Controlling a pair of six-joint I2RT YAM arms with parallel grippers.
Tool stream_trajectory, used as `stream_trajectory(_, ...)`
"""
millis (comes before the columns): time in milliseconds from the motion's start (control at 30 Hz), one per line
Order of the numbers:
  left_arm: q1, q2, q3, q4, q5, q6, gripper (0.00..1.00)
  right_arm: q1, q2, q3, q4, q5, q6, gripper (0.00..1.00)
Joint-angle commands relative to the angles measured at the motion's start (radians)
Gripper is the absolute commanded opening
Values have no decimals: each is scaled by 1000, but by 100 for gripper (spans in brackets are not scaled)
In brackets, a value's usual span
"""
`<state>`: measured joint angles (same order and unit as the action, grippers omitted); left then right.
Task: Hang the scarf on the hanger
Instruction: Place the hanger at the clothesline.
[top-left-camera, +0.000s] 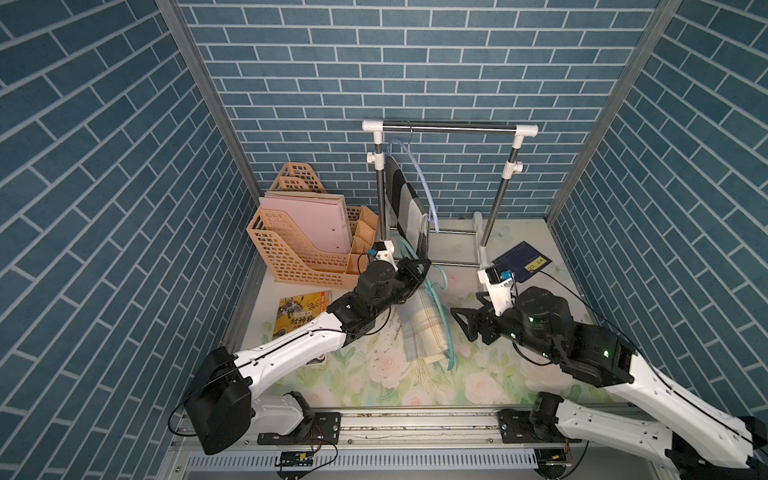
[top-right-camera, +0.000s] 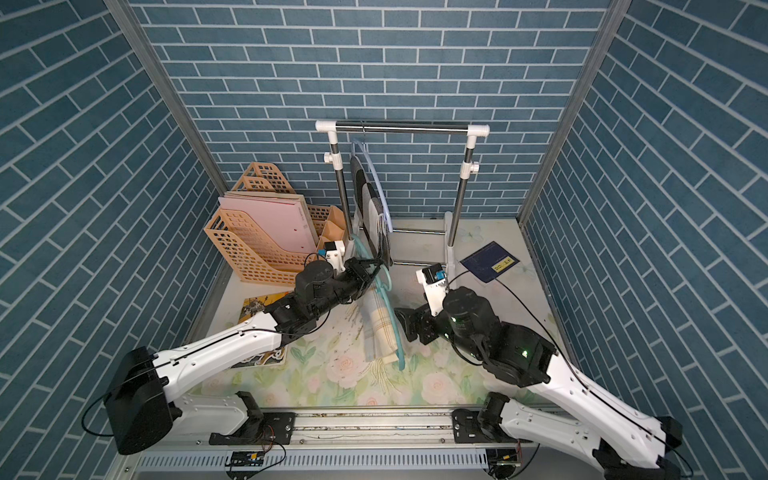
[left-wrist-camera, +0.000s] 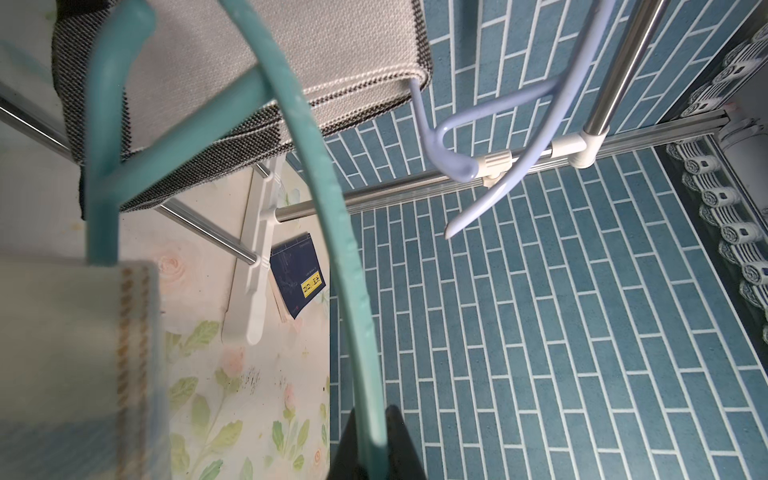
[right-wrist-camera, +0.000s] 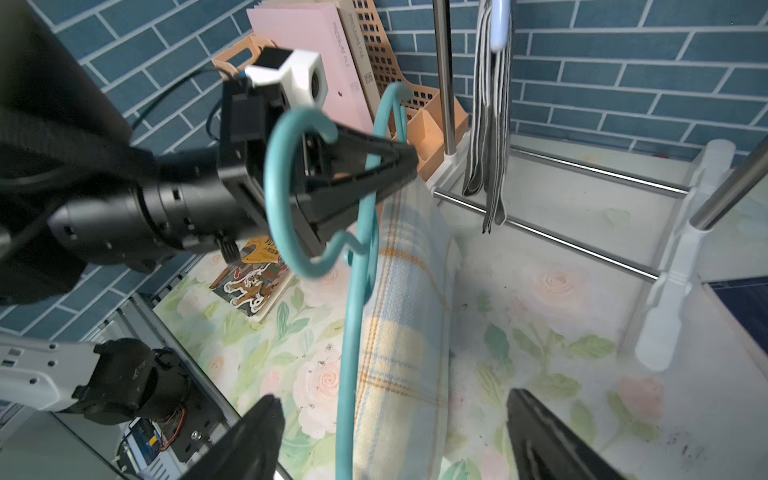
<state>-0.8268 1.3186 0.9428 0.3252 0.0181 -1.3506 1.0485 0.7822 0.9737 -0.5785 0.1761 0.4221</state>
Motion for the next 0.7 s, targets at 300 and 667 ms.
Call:
stream_trajectory(300, 5, -6, 73, -11, -46, -16, 0, 207, 13, -198, 244, 183, 100, 74)
stream_trajectory(667, 5, -25, 68, -23, -55, -22, 0, 222, 107, -179, 183, 273, 155, 21)
